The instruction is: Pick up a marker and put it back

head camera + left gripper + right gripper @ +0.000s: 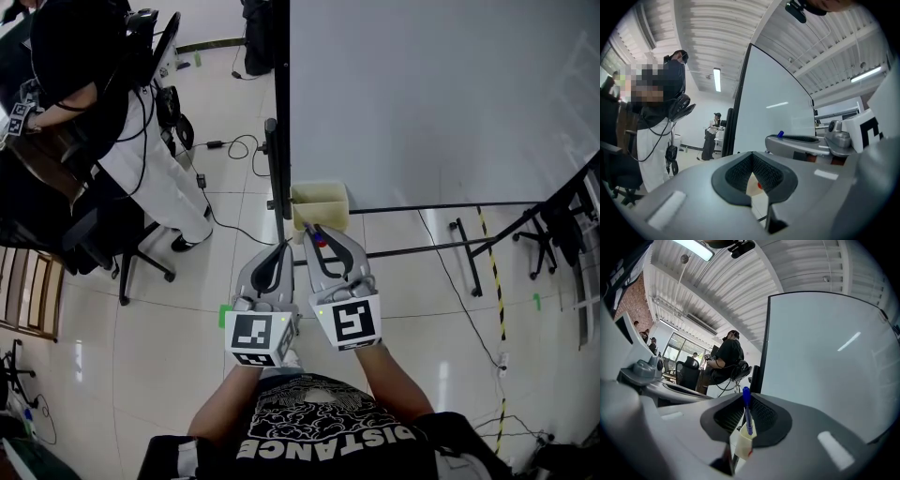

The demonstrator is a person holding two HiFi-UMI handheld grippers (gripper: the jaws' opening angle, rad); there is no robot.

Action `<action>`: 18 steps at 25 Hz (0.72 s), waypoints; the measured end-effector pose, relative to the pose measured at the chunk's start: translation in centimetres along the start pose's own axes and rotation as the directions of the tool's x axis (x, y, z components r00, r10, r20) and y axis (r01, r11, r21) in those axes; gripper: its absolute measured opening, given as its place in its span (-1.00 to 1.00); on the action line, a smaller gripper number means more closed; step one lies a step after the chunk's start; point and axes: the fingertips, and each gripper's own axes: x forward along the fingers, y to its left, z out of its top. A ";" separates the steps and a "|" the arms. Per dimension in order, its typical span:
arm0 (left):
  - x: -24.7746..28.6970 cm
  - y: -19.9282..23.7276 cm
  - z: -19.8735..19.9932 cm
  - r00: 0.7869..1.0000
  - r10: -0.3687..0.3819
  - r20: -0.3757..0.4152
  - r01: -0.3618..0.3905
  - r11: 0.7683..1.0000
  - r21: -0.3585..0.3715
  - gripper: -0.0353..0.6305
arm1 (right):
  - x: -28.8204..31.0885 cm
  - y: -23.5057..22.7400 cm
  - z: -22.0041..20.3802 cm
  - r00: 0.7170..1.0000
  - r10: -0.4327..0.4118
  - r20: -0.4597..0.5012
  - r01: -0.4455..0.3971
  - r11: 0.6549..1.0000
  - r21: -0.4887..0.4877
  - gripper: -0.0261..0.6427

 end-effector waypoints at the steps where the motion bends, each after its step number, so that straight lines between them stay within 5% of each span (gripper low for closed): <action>1: 0.1 0.2 0.0 1.000 0.001 -0.001 -0.001 1.000 0.000 -0.88 | 0.3 0.0 -0.3 1.000 0.001 -0.006 -0.001 1.000 0.003 -0.81; 18: 1.1 2.3 -0.6 1.000 0.022 -0.017 -0.022 1.000 -0.001 -0.88 | 3.2 0.5 -5.3 0.996 0.018 -0.092 -0.015 0.999 0.037 -0.81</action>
